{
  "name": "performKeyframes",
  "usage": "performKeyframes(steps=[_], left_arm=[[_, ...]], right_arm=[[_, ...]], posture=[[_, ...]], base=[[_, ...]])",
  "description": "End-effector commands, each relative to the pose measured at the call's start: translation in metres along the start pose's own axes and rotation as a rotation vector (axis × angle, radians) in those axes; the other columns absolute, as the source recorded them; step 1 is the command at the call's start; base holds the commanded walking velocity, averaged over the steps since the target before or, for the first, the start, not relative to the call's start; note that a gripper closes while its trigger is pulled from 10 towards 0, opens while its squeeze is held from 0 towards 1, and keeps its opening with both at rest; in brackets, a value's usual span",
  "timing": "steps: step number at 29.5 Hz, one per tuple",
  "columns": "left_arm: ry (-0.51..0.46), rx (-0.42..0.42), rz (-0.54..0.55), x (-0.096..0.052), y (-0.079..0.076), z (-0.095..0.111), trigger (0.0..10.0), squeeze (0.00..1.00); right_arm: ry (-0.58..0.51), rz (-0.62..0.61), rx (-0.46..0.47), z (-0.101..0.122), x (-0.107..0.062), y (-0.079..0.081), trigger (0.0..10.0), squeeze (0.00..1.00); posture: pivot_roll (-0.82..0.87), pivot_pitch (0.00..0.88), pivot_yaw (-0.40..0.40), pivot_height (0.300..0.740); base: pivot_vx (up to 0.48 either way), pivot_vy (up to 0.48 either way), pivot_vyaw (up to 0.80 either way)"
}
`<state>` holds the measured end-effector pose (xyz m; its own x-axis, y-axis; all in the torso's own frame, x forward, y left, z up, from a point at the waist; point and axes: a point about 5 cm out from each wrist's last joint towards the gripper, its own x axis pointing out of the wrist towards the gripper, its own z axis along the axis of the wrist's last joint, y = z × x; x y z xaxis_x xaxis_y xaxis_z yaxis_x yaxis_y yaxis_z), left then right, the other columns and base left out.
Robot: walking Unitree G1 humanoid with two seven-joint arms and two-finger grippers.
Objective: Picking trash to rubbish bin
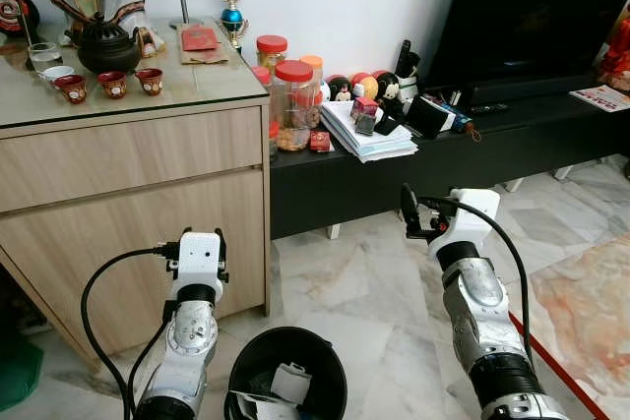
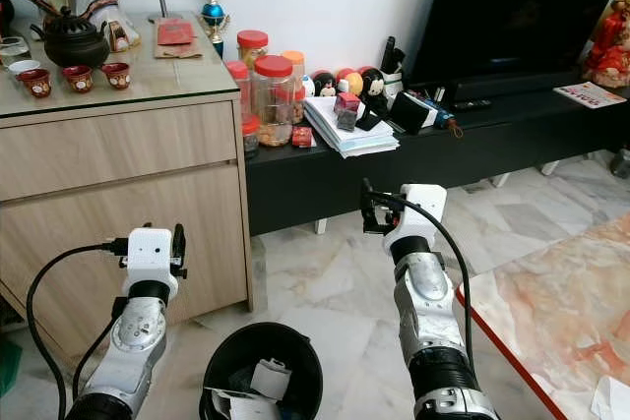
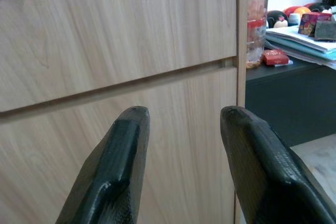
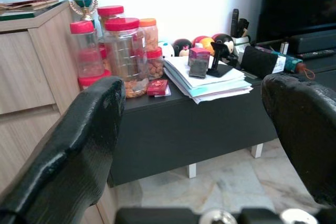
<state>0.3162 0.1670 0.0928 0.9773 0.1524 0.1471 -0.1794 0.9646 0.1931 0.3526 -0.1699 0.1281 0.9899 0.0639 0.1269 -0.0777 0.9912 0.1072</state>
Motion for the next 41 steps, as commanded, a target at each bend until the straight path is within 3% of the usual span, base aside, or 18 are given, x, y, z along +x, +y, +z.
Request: performKeyframes(steps=[1, 24, 41], left_arm=[[-0.018, -0.013, -0.003, -0.0005, -0.0022, 0.0034, 10.0, 0.00], [-0.029, -0.027, -0.012, -0.0005, -0.0061, 0.0053, 10.0, 0.00], [0.009, -0.023, -0.015, -0.0014, -0.0071, -0.0023, 10.0, 0.00]], right_arm=[[-0.005, 0.000, 0.003, 0.0012, 0.0000, -0.0004, 10.0, 0.00], [-0.008, 0.006, 0.013, -0.0012, -0.0031, 0.0012, 10.0, 0.00], [0.016, 0.003, 0.007, -0.0073, -0.0062, -0.0030, 10.0, 0.00]], posture=[[-0.08, 0.000, -0.112, 0.740], [-0.09, 0.000, -0.107, 0.740], [-0.10, 0.000, -0.112, 0.740]], base=[[0.000, 0.000, 0.00], [-0.219, 0.000, 0.00], [0.000, 0.000, 0.00]])
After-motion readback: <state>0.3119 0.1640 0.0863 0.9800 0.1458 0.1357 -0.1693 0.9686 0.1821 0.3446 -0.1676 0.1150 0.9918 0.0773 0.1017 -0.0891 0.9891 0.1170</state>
